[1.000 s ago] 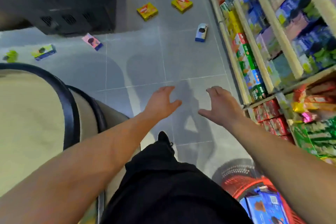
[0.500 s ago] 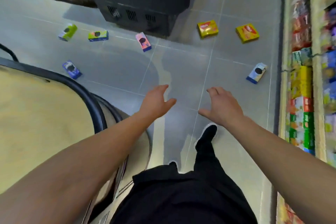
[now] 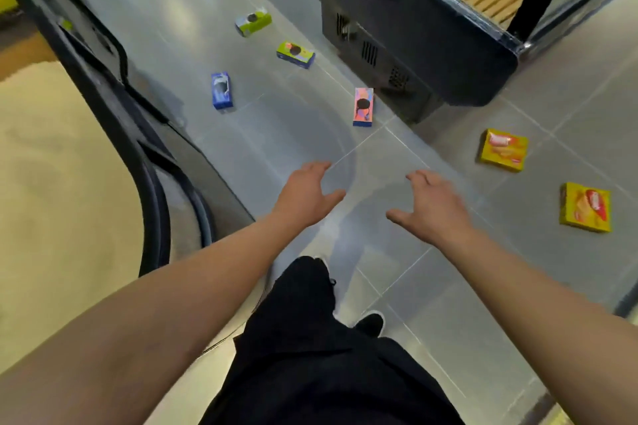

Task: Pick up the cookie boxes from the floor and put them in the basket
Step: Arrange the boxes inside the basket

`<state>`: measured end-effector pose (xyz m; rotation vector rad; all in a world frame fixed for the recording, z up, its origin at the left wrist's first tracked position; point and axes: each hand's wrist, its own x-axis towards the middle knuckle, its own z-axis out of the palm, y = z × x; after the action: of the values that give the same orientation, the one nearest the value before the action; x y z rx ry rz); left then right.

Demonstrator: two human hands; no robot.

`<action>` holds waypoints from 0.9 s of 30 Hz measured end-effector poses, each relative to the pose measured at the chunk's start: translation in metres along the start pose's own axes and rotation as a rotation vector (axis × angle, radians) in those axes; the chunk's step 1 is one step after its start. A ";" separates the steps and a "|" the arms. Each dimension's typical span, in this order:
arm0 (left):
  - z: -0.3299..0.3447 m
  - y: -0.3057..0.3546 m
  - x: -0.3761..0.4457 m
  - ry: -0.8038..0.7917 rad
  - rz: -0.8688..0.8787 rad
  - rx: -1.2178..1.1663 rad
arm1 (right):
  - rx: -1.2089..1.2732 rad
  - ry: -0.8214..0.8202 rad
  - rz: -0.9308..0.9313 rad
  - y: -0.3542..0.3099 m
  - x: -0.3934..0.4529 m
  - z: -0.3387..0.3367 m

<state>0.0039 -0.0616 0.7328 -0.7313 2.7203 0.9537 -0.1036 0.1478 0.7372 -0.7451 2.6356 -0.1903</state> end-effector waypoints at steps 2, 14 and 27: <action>-0.006 -0.003 0.031 0.032 -0.044 -0.037 | -0.020 -0.024 -0.036 -0.002 0.043 -0.010; -0.082 -0.052 0.266 -0.022 -0.178 -0.121 | -0.051 -0.114 -0.059 -0.066 0.301 -0.061; -0.103 -0.081 0.458 -0.073 -0.270 -0.154 | 0.016 -0.261 -0.001 -0.072 0.487 -0.045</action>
<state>-0.3516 -0.3608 0.6281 -1.0387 2.4251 1.1068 -0.4676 -0.1693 0.6321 -0.7134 2.3843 -0.1063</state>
